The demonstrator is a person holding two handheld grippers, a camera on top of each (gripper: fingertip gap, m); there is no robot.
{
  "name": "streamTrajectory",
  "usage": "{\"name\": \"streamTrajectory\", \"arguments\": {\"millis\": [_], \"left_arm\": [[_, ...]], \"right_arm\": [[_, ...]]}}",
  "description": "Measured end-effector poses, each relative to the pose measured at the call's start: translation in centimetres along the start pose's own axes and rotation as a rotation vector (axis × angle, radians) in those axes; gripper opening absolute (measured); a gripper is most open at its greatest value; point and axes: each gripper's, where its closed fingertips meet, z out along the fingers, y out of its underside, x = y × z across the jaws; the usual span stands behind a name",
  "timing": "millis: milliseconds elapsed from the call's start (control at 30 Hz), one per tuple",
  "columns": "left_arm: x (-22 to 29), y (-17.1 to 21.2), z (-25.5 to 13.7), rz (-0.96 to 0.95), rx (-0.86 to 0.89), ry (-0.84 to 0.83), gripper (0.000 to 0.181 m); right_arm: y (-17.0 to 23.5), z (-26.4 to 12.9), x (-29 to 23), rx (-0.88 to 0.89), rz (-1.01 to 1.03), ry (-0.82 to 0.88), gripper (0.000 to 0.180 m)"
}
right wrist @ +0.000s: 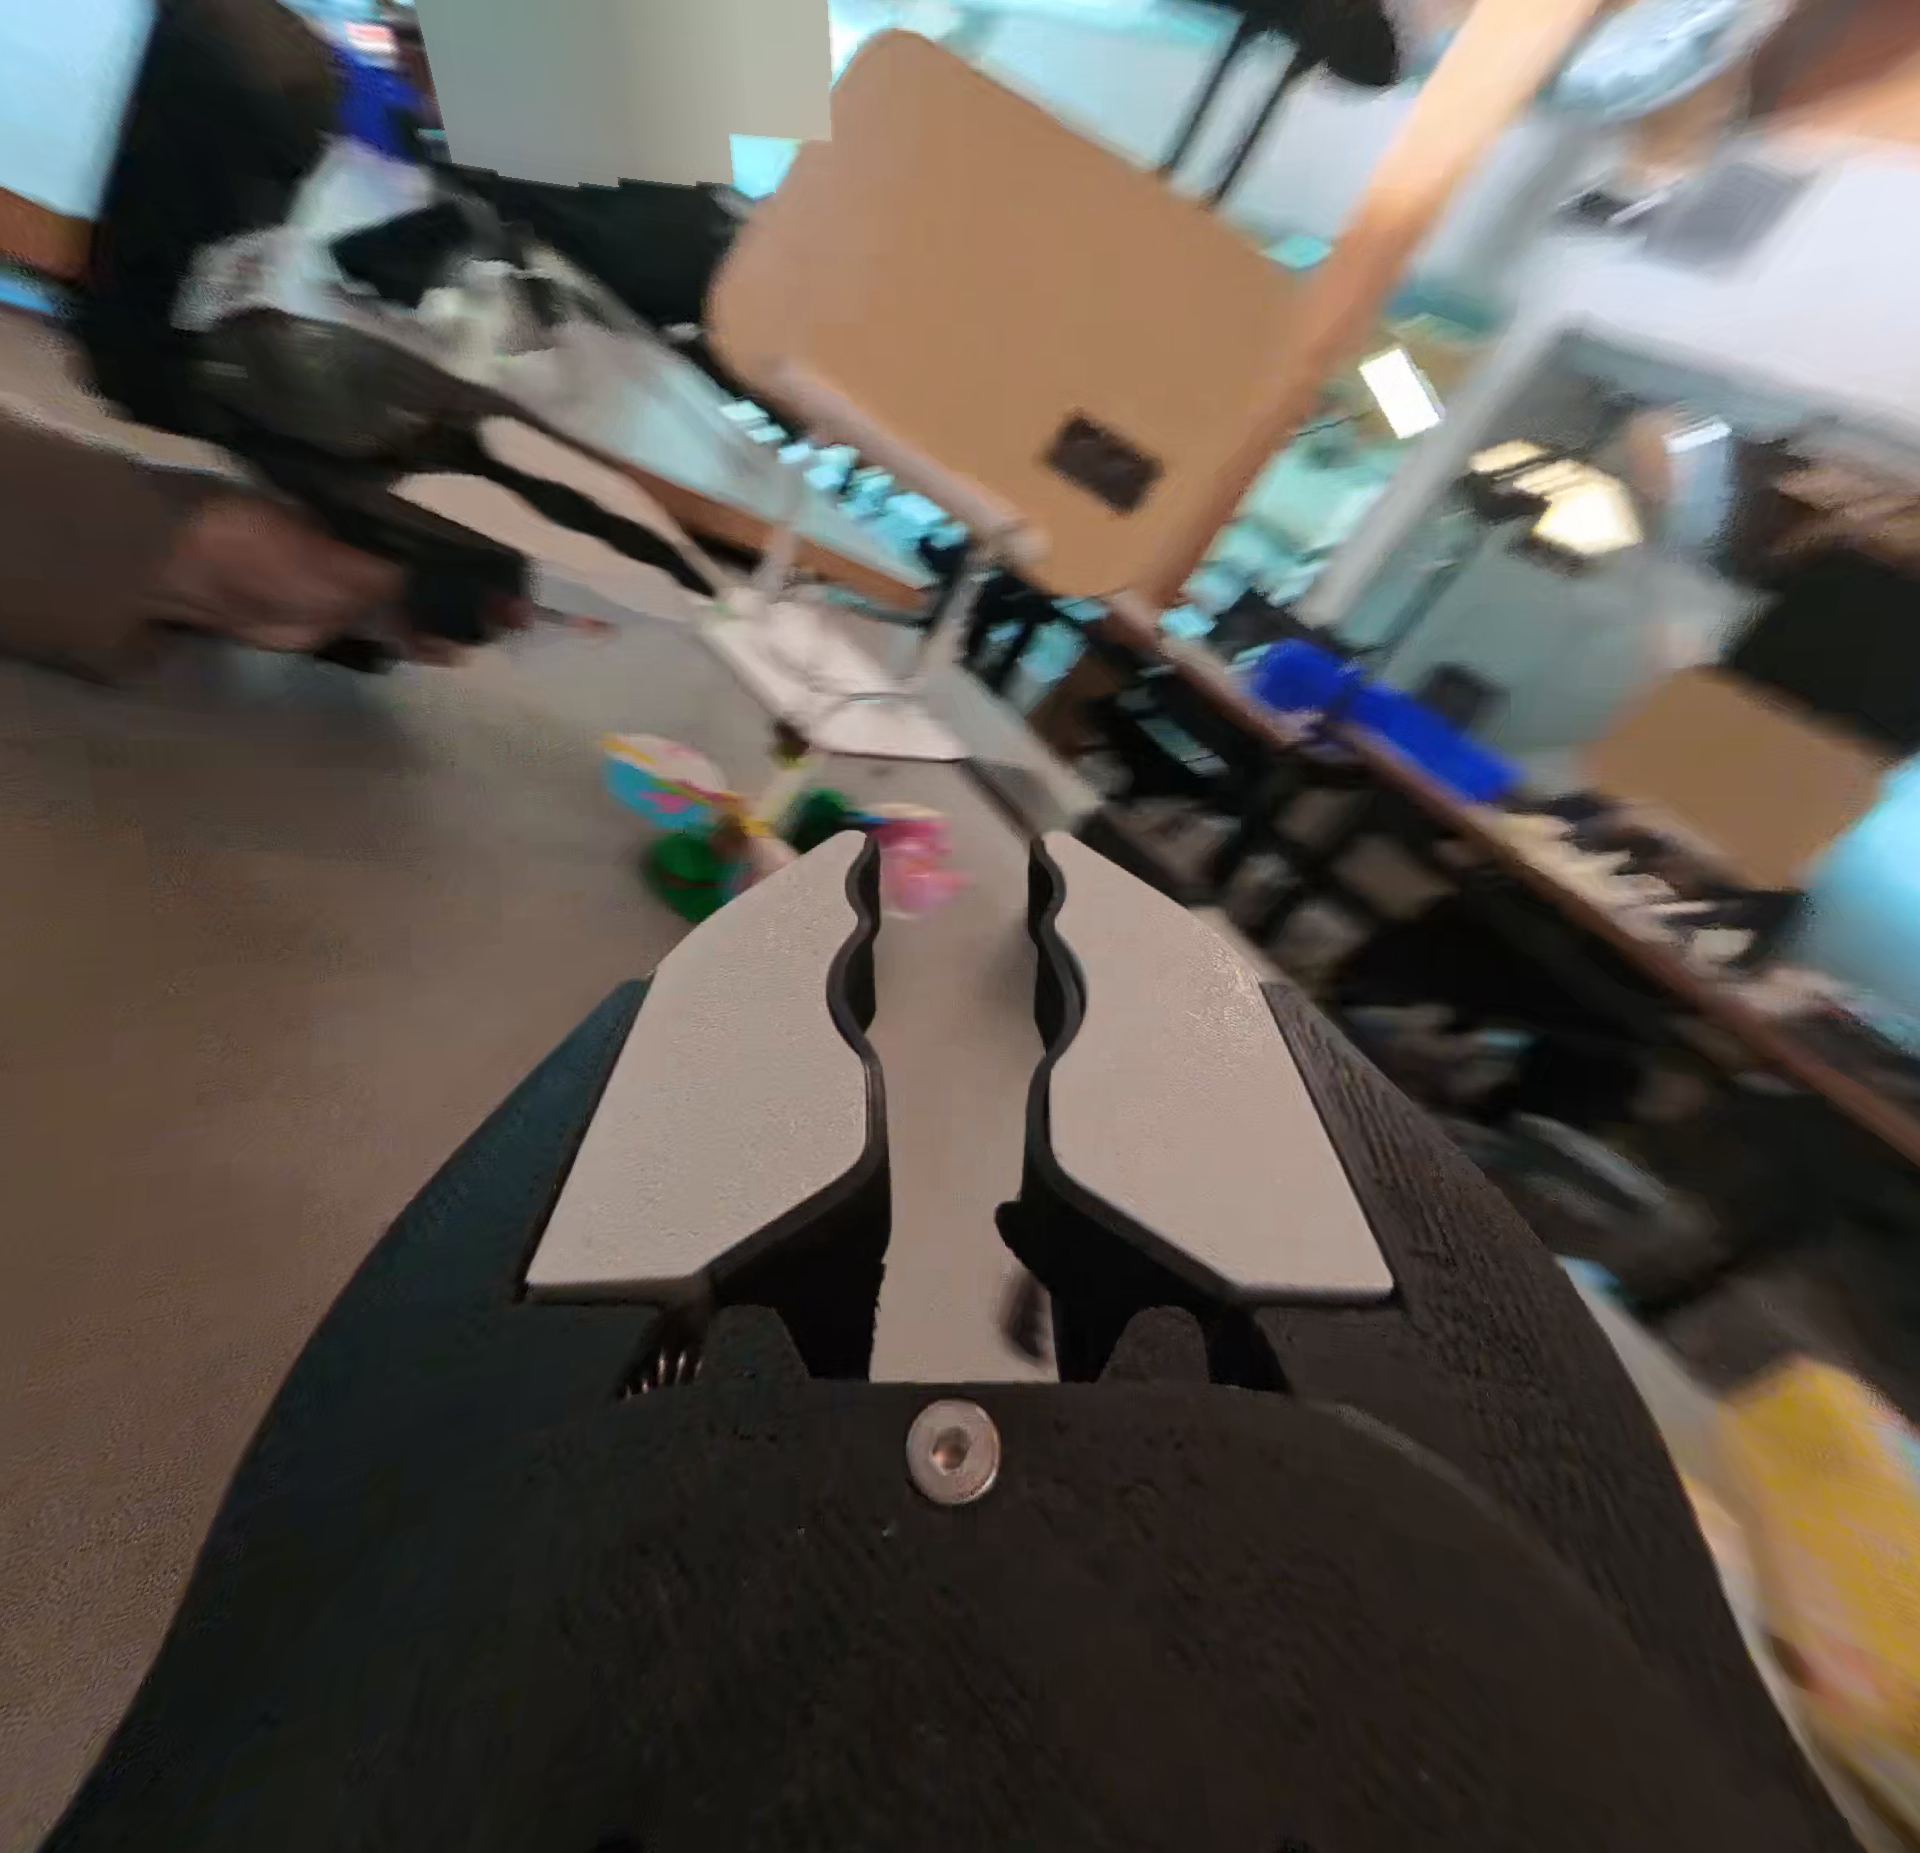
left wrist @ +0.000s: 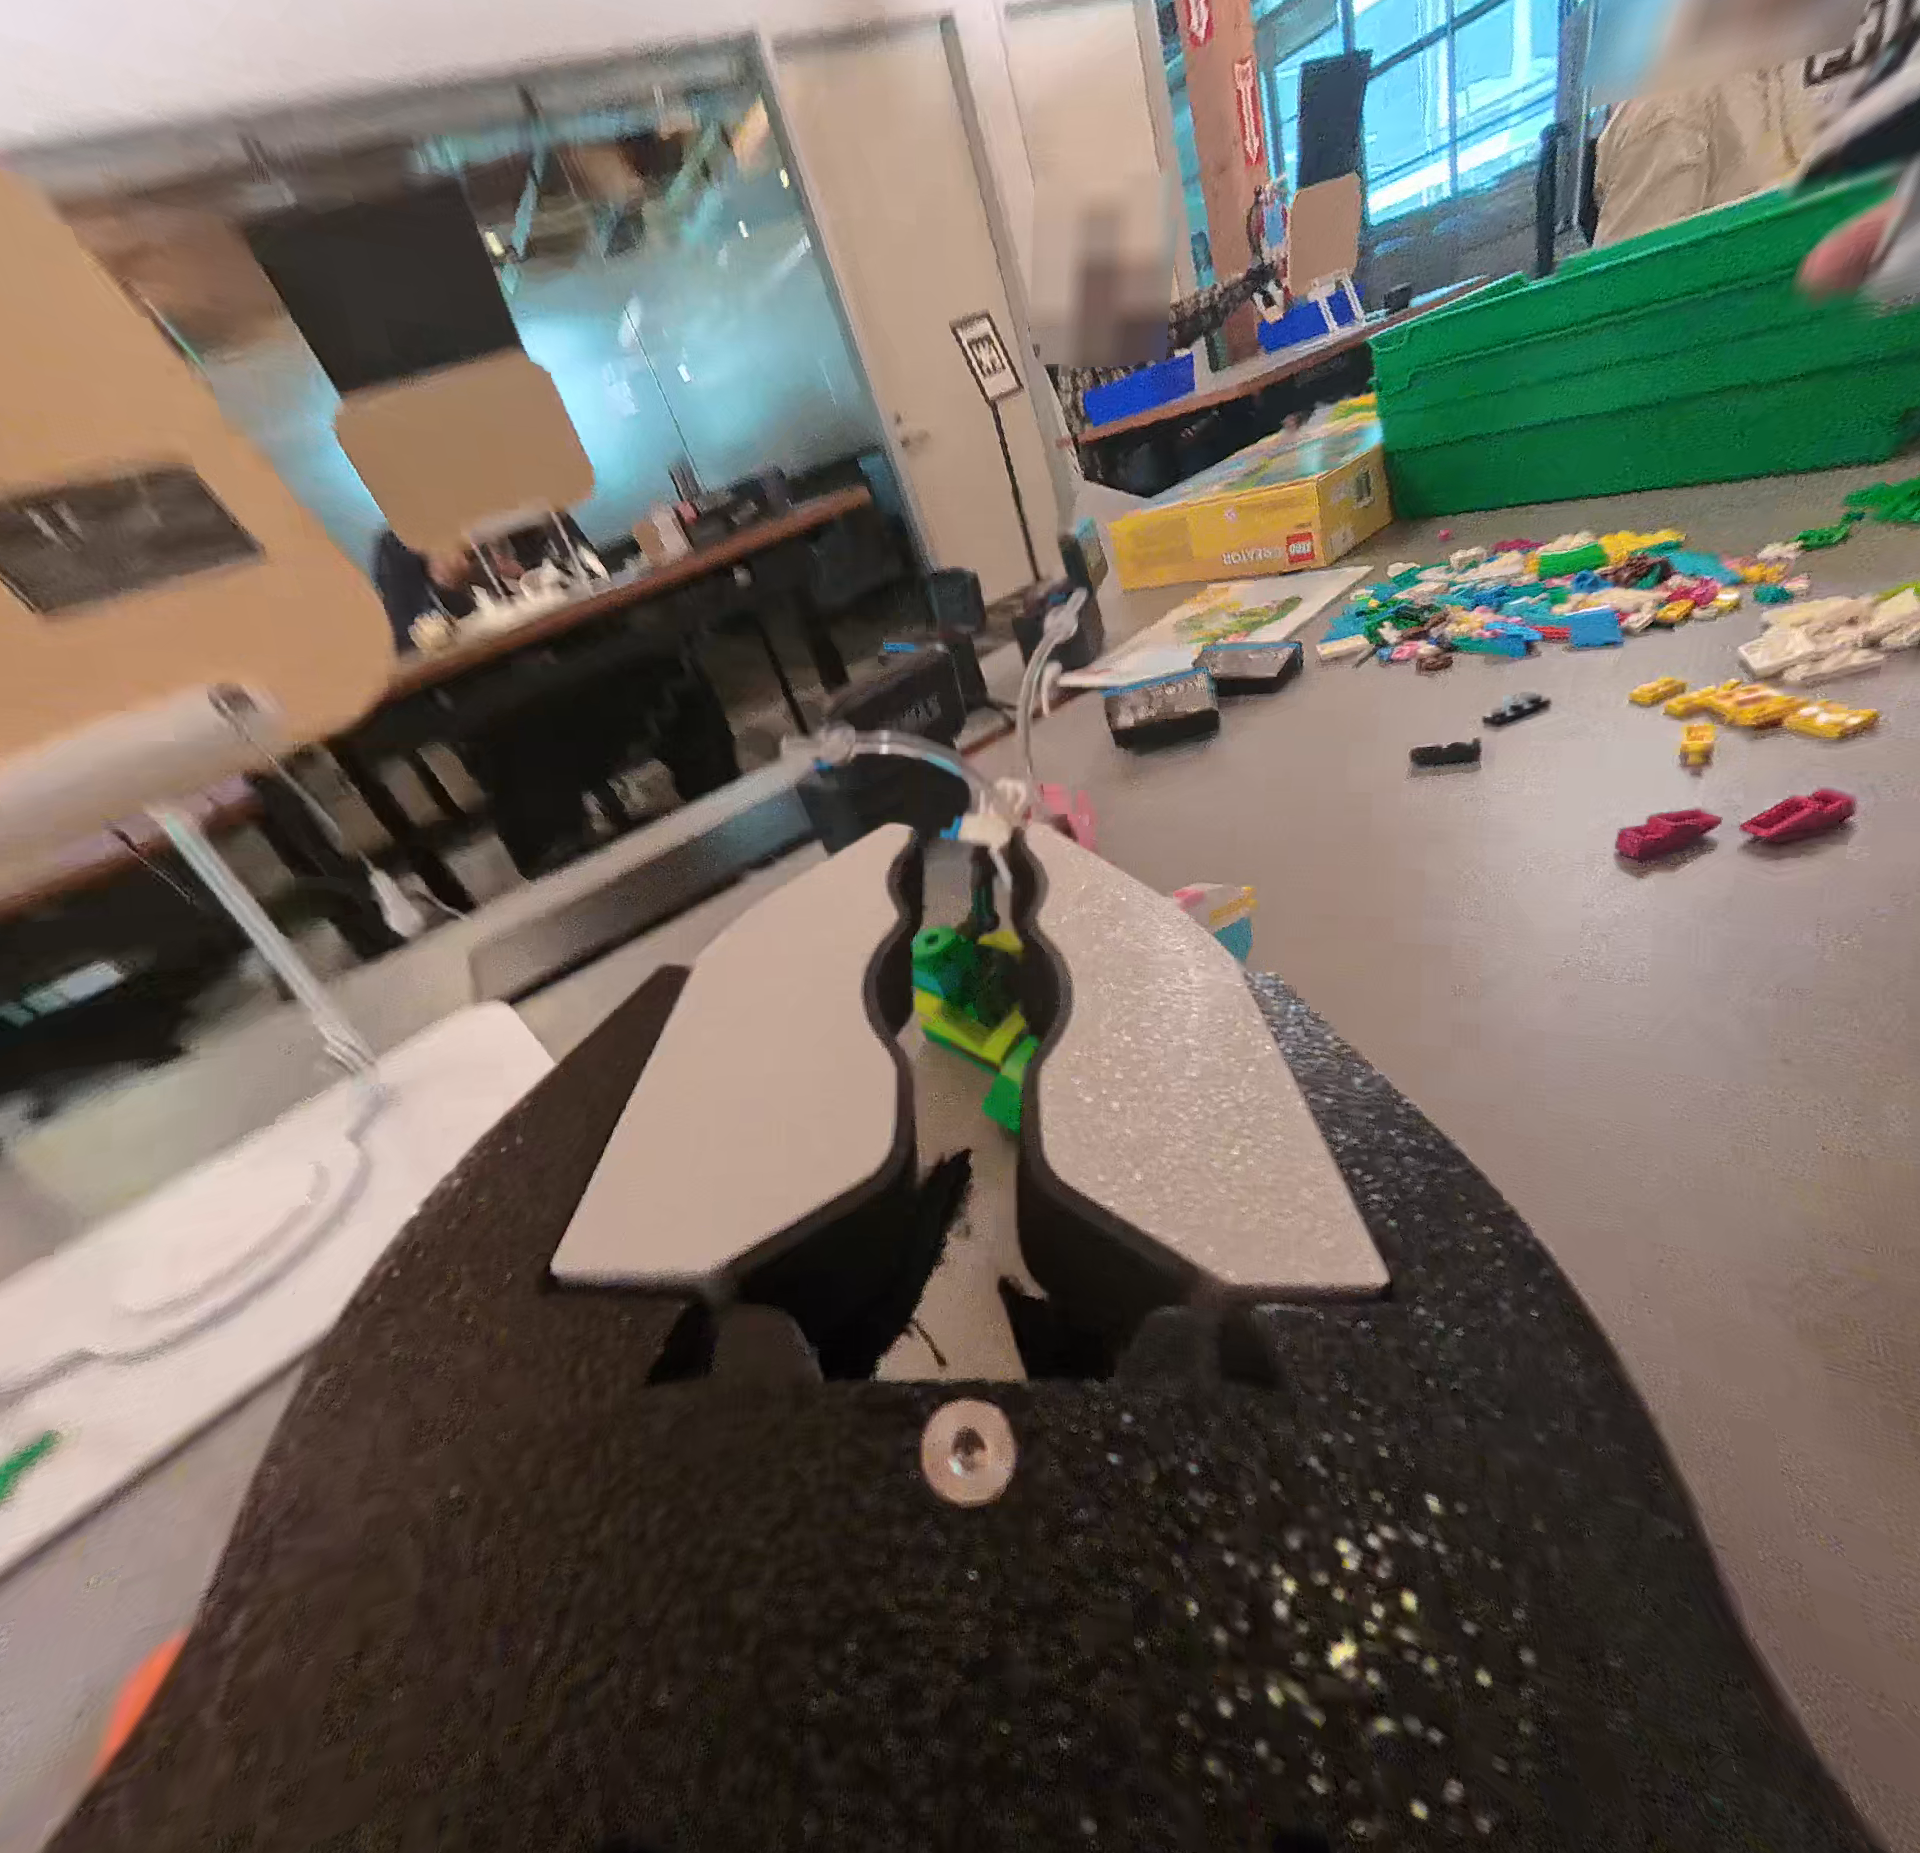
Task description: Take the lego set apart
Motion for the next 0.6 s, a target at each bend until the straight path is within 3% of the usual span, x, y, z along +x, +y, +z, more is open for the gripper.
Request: {"name": "streamTrajectory", "arguments": {"millis": [67, 167, 333, 600], "left_arm": [[0.0, 1.4, 0.5, -0.116, -0.068, 0.059, 0.03], [0.6, 3.2, 1.1, -0.199, -0.21, 0.119, 0.048], [2.0, 5.7, 1.1, -0.186, -0.406, 0.197, 0.045], [2.5, 6.8, 1.3, -0.184, -0.491, 0.219, 0.029]], "right_arm": [[1.2, 4.2, -3.4, -0.104, 0.096, -0.195, 0.034], [4.2, 8.7, -6.4, -0.279, 0.164, -0.346, 0.038], [7.7, 12.7, -8.1, -0.417, 0.205, -0.394, 0.038], [8.4, 14.9, -8.9, -0.432, 0.225, -0.414, 0.033]]}}
